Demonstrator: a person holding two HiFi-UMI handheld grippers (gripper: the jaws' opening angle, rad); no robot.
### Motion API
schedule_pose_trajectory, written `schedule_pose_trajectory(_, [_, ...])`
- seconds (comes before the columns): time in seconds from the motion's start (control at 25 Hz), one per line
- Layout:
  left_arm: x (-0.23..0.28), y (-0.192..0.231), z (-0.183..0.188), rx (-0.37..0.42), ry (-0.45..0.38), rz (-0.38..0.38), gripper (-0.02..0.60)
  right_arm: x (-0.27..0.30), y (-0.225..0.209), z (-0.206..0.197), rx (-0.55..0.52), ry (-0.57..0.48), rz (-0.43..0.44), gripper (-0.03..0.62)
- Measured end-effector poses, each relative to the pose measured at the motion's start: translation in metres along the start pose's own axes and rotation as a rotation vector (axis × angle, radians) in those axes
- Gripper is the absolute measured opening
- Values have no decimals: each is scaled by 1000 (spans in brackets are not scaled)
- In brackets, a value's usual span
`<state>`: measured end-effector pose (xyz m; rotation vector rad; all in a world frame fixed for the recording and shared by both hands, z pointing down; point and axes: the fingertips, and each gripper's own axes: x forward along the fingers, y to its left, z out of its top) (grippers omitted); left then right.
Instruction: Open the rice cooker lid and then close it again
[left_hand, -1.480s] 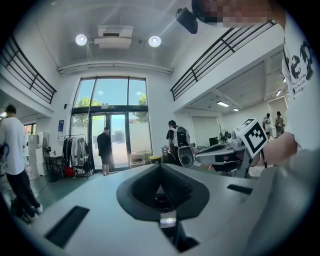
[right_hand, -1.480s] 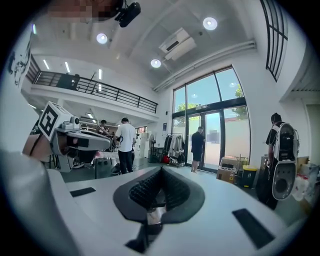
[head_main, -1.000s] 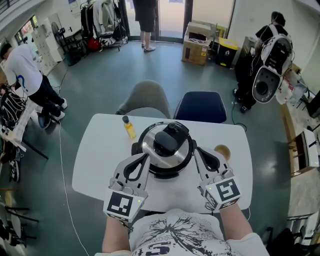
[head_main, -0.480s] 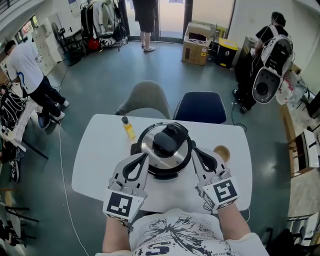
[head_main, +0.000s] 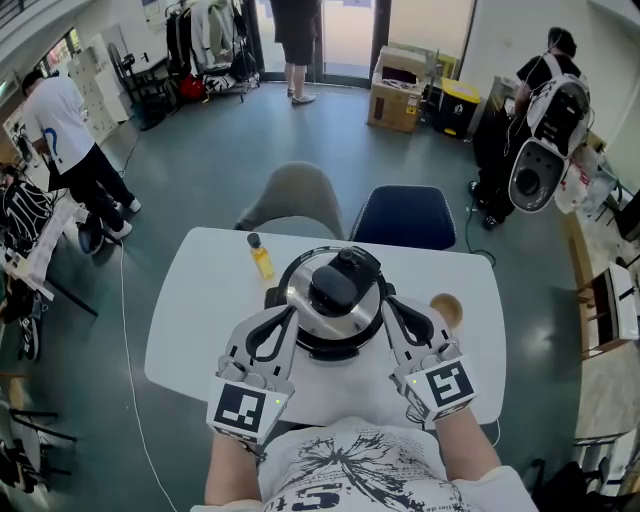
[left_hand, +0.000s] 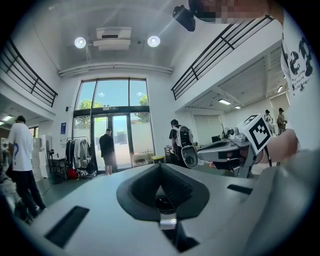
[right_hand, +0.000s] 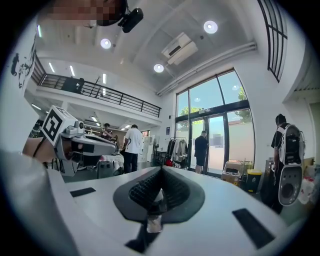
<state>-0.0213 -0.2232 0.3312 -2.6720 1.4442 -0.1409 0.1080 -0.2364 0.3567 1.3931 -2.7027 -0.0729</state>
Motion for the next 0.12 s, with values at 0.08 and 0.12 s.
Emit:
schedule_pose_trajectory(0.08, [-1, 2, 0, -3, -1, 2, 14, 1, 2, 0, -15, 5, -6, 11])
schedule_pose_trajectory(0.12, [-2, 2, 0, -4, 0, 4, 14, 2, 2, -1, -25, 7, -7, 11])
